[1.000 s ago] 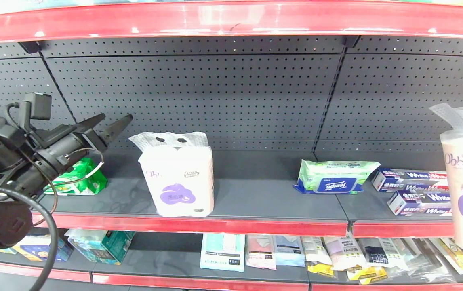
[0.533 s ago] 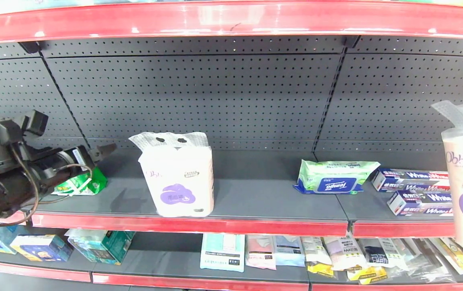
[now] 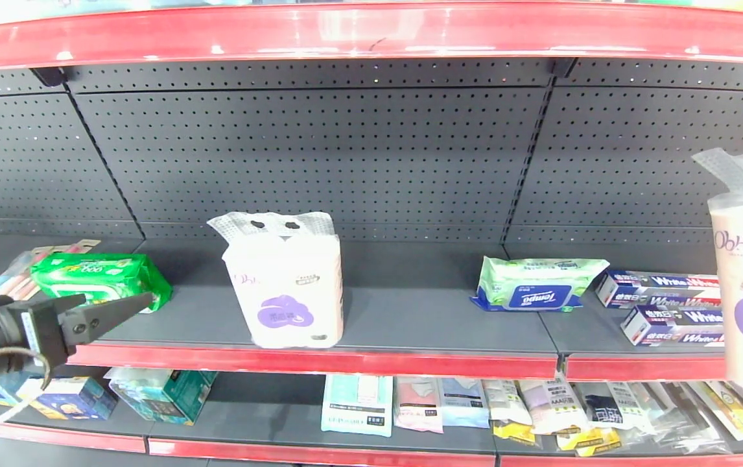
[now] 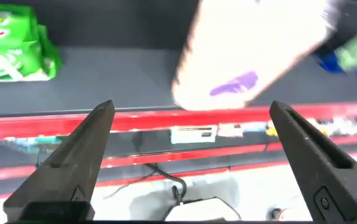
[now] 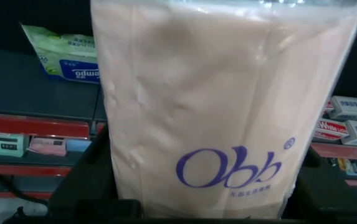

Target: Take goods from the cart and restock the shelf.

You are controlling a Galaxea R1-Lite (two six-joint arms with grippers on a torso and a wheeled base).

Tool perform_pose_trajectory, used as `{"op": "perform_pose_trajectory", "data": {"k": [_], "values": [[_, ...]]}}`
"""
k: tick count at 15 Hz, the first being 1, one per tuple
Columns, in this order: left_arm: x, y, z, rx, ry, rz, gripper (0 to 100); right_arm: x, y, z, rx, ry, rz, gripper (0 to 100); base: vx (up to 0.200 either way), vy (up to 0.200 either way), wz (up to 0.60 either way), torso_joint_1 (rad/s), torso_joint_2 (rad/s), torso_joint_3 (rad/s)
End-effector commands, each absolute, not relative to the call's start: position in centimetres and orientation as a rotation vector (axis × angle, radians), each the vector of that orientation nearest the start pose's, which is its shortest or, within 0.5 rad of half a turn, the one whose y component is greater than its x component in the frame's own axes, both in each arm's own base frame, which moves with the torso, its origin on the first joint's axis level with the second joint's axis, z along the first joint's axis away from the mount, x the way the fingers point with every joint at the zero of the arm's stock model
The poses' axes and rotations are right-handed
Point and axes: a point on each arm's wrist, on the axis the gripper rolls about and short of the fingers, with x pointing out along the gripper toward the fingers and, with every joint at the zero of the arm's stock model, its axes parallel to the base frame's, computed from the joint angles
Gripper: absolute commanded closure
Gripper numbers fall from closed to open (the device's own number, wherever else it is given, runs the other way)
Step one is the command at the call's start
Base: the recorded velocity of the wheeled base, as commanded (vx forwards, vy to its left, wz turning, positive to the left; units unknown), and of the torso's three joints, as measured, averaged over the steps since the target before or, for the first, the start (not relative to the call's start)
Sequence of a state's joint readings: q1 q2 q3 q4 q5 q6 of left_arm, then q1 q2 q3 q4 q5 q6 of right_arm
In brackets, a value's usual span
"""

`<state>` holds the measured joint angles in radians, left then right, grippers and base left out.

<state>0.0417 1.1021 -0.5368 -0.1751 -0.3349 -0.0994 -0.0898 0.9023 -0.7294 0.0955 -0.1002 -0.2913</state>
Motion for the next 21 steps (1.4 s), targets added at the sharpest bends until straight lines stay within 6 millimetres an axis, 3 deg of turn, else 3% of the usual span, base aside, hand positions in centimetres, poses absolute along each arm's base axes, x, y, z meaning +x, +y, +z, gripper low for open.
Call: {"op": "perform_pose_trajectory", "data": {"k": [1,5,8,13,15,17,19,21], "values": [[10.4,-0.4,19.3,-0.113,0.330,-0.343,0,9.7,-1.1,25.4,-0.290,0.288,-0.148,100,0.000,0.000,0.00,0.000,0.00,0.000],[5.1,-1.1,17.4,0.007,0.279,-0.489,0,9.7,-1.0,25.5,-0.290,0.281,-0.127,100,0.000,0.000,0.00,0.000,0.00,0.000],[0.1,-1.0,15.5,0.085,0.282,-0.533,0,9.5,-0.8,25.2,-0.293,0.283,-0.101,100,0.000,0.000,0.00,0.000,0.00,0.000],[-2.3,-0.6,13.7,0.081,0.193,-0.361,0,9.4,0.0,25.3,-0.302,0.266,-0.021,100,0.000,0.000,0.00,0.000,0.00,0.000],[-3.9,-0.5,11.2,0.062,0.094,-0.344,0,8.9,0.1,25.3,-0.299,0.250,-0.007,100,0.000,0.000,0.00,0.000,0.00,0.000],[-4.4,-0.6,11.0,-0.006,0.055,-0.294,0,8.4,0.1,25.3,-0.267,0.233,-0.009,100,0.000,0.000,0.00,0.000,0.00,0.000],[-3.9,-0.5,9.3,-0.053,0.104,-0.248,0,7.9,0.2,25.0,-0.259,0.226,0.018,100,0.000,0.000,0.00,0.000,0.00,0.000],[-3.4,-0.4,8.8,-0.056,0.091,-0.160,0,7.6,0.2,24.7,-0.259,0.225,0.022,100,0.000,0.000,0.00,0.000,0.00,0.000]]}}
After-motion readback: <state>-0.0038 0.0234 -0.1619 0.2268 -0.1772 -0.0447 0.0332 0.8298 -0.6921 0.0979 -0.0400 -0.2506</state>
